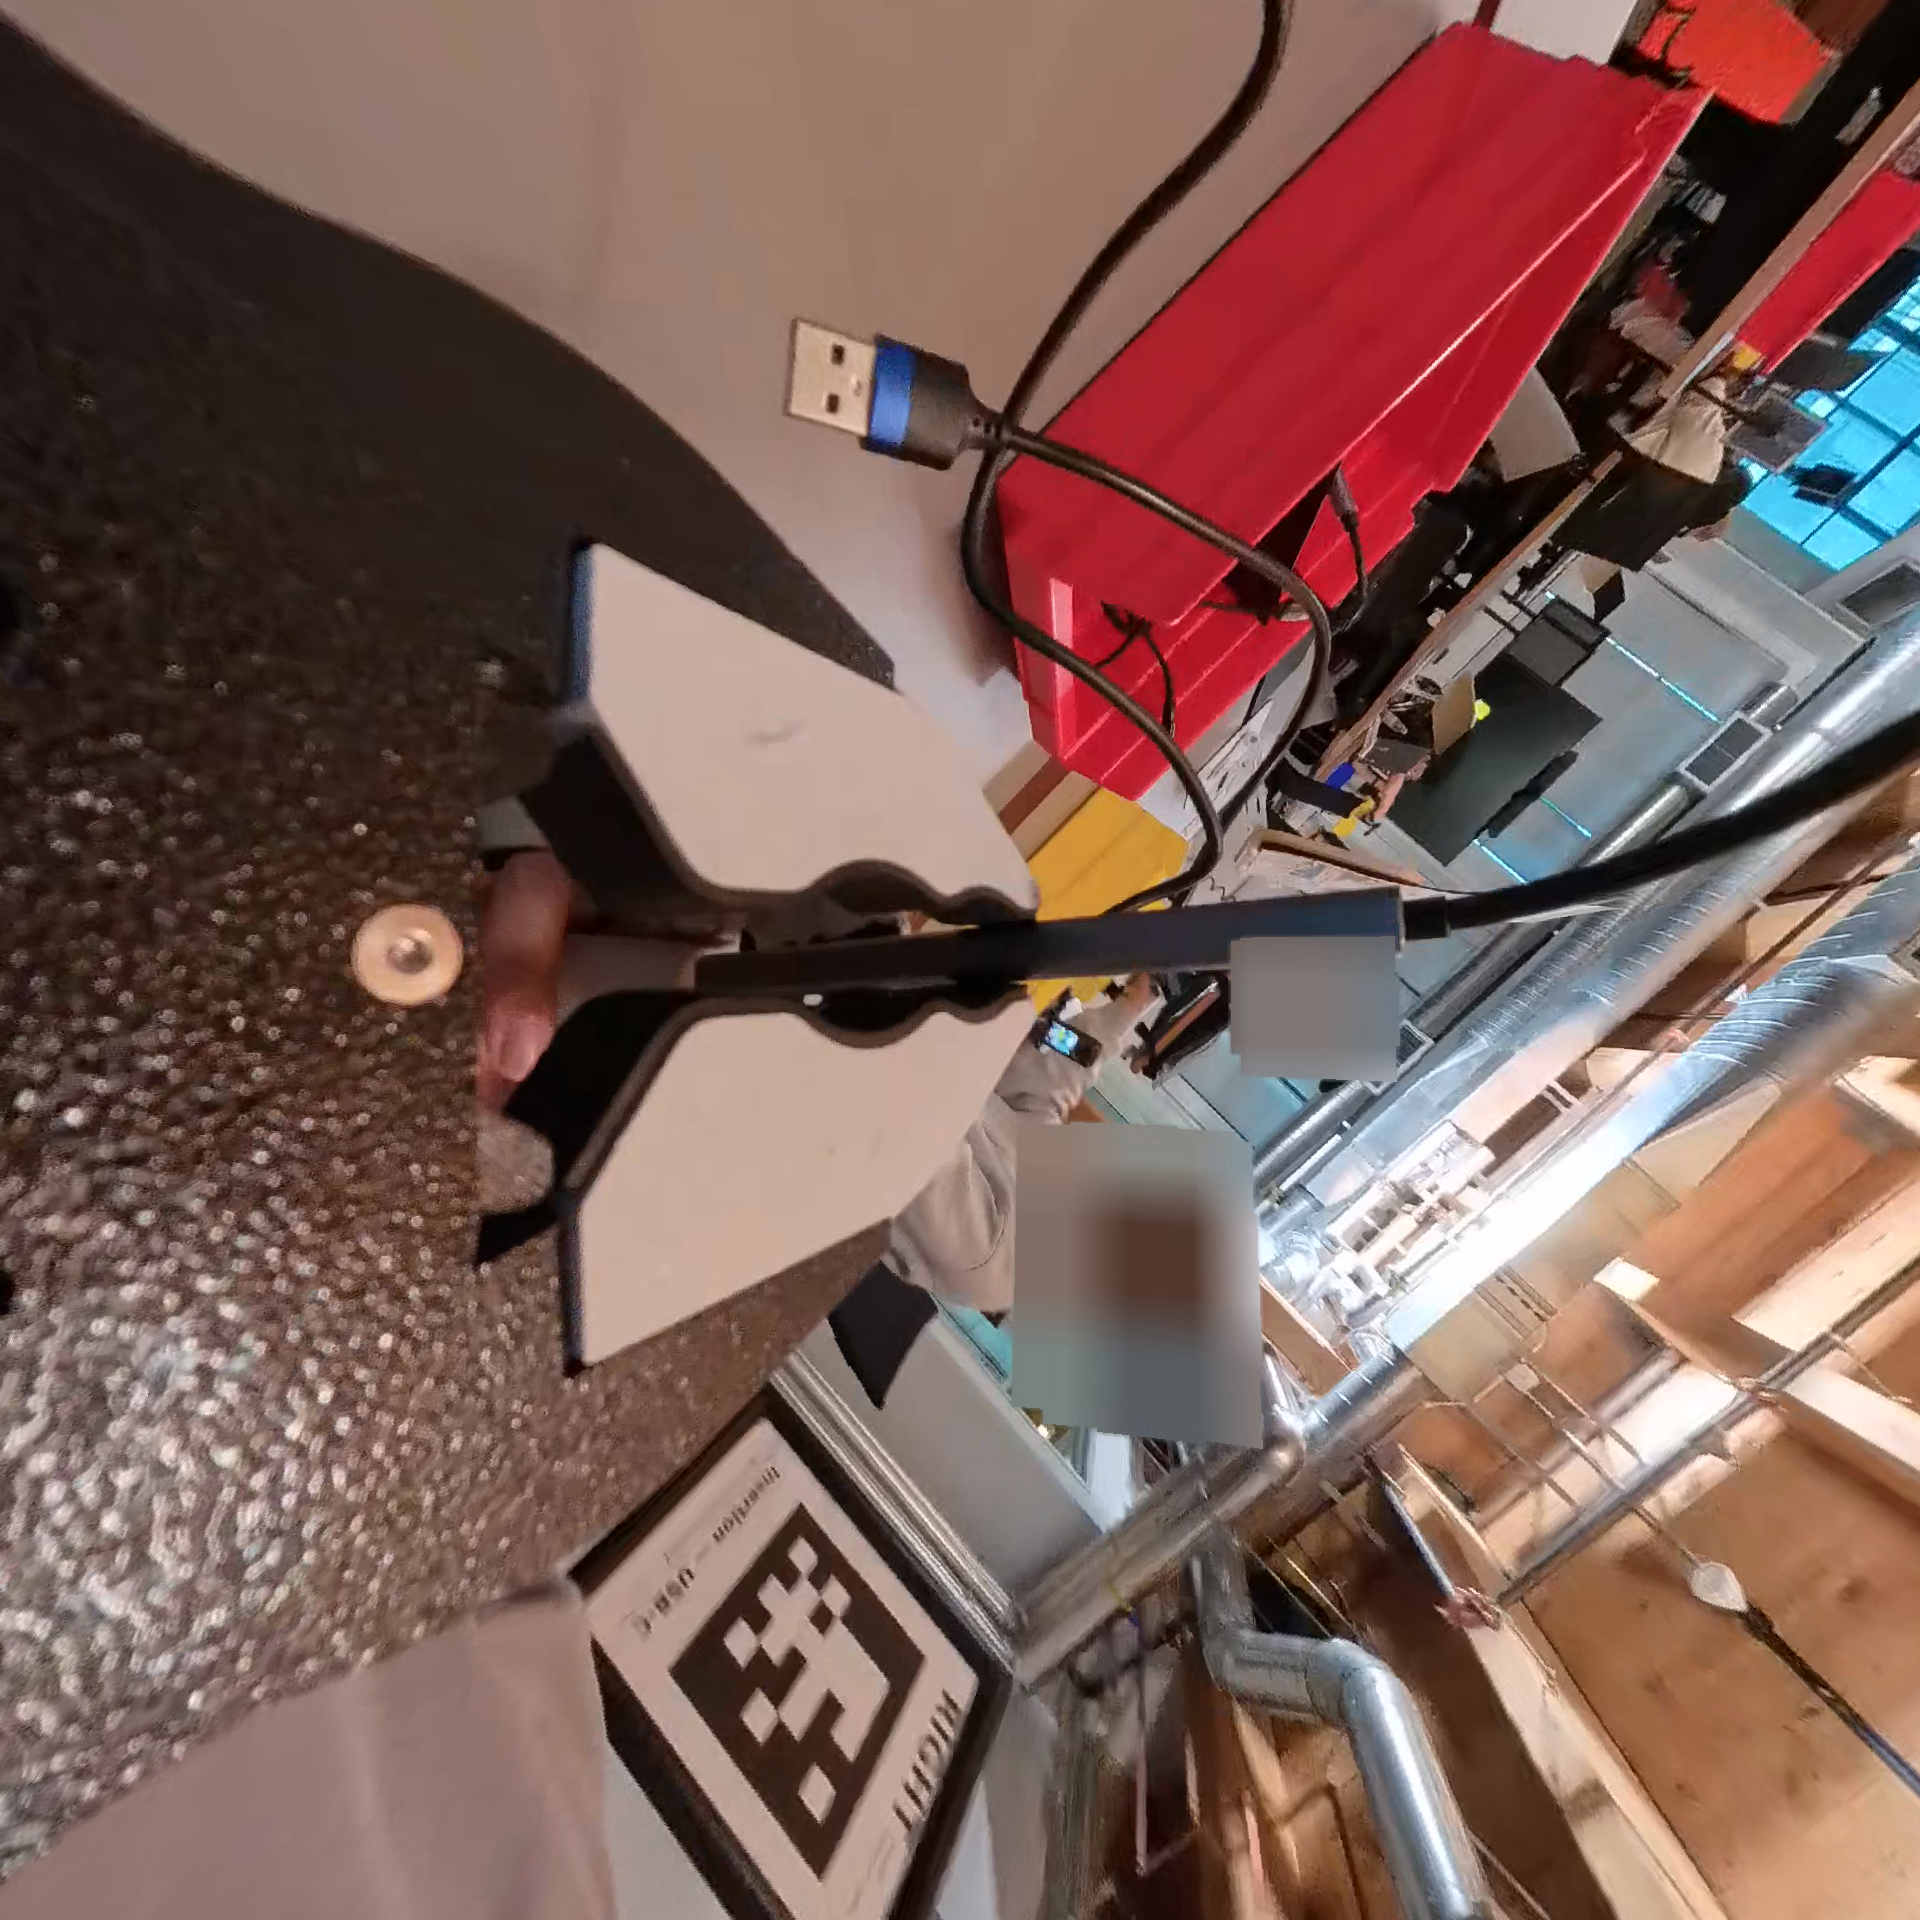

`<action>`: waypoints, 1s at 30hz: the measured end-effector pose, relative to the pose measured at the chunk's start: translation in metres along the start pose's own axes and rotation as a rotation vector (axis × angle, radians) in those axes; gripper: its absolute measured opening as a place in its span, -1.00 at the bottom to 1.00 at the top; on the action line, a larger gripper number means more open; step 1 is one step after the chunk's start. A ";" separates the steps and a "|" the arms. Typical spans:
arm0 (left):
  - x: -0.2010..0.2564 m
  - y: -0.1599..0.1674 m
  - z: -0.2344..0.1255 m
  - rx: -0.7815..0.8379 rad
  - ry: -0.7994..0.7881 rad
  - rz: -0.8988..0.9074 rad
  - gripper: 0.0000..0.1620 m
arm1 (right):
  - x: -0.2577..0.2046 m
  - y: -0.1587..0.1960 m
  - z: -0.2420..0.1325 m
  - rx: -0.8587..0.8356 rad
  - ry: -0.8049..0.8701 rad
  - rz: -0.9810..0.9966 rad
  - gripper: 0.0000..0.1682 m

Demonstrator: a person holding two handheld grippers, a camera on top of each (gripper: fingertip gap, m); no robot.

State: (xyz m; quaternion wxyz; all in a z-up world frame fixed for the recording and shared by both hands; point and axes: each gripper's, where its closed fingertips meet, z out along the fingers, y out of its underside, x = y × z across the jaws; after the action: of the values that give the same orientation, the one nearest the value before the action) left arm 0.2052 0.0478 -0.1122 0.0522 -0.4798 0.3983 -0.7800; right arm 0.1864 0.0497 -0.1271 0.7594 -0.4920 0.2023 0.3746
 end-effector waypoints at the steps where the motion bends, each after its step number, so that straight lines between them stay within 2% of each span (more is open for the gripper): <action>1: -0.002 0.000 0.000 -0.012 -0.007 0.025 -0.88 | 0.002 0.001 0.000 -0.018 0.003 0.018 -0.88; 3: -0.013 0.003 -0.001 -0.072 -0.067 0.062 -0.89 | 0.012 0.005 -0.002 -0.143 0.047 -0.005 -0.76; 5: -0.025 0.006 -0.008 -0.155 -0.143 0.102 -0.88 | 0.008 -0.002 -0.007 -0.270 0.084 -0.152 -0.65; 6: -0.028 0.009 -0.012 -0.212 -0.155 0.126 -0.88 | -0.003 -0.011 -0.008 -0.308 0.066 -0.259 -0.68; 8: -0.023 0.023 -0.017 -0.349 -0.103 0.153 -0.88 | -0.027 -0.023 -0.011 -0.374 0.019 -0.472 -0.74; 11: -0.002 0.046 -0.017 -0.481 0.076 0.207 -0.88 | -0.015 -0.032 -0.017 -0.420 0.121 -0.576 -0.58; 13: 0.000 0.057 -0.015 -0.543 0.101 0.262 -0.88 | -0.007 -0.027 -0.020 -0.441 0.124 -0.506 -0.53; 18: 0.005 0.086 -0.017 -0.699 0.156 0.351 -0.88 | -0.016 -0.011 -0.020 -0.492 0.021 -0.465 -0.84; 21: 0.001 0.088 -0.017 -0.720 0.126 0.386 -0.88 | -0.015 -0.008 -0.019 -0.487 -0.006 -0.390 -0.86; 24: -0.002 0.069 -0.008 -0.572 0.057 0.474 -0.82 | -0.009 -0.031 -0.015 -0.311 0.054 -0.258 -0.88; 25: -0.002 0.060 -0.004 -0.483 0.025 0.546 -0.70 | -0.006 -0.044 -0.016 -0.216 0.063 -0.163 -0.88; 26: 0.000 0.052 -0.002 -0.394 0.000 0.631 -0.50 | -0.005 -0.057 -0.019 -0.118 0.049 -0.035 -0.88; 27: 0.002 0.050 -0.002 -0.328 -0.020 0.730 -0.40 | -0.001 -0.069 -0.024 -0.024 0.029 0.108 -0.88; 28: 0.002 0.051 -0.004 -0.289 -0.051 0.846 -0.37 | 0.005 -0.077 -0.030 0.046 0.015 0.237 -0.88; 30: -0.002 0.053 -0.006 -0.229 -0.146 1.090 -0.36 | 0.020 -0.079 -0.038 0.090 0.028 0.364 -0.88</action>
State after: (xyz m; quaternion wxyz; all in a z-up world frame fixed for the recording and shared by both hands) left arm 0.1852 0.0164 -0.1501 0.4228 -0.2599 0.6661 -0.5568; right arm 0.2620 0.0040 -0.1104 0.6974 -0.4182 0.3150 0.4894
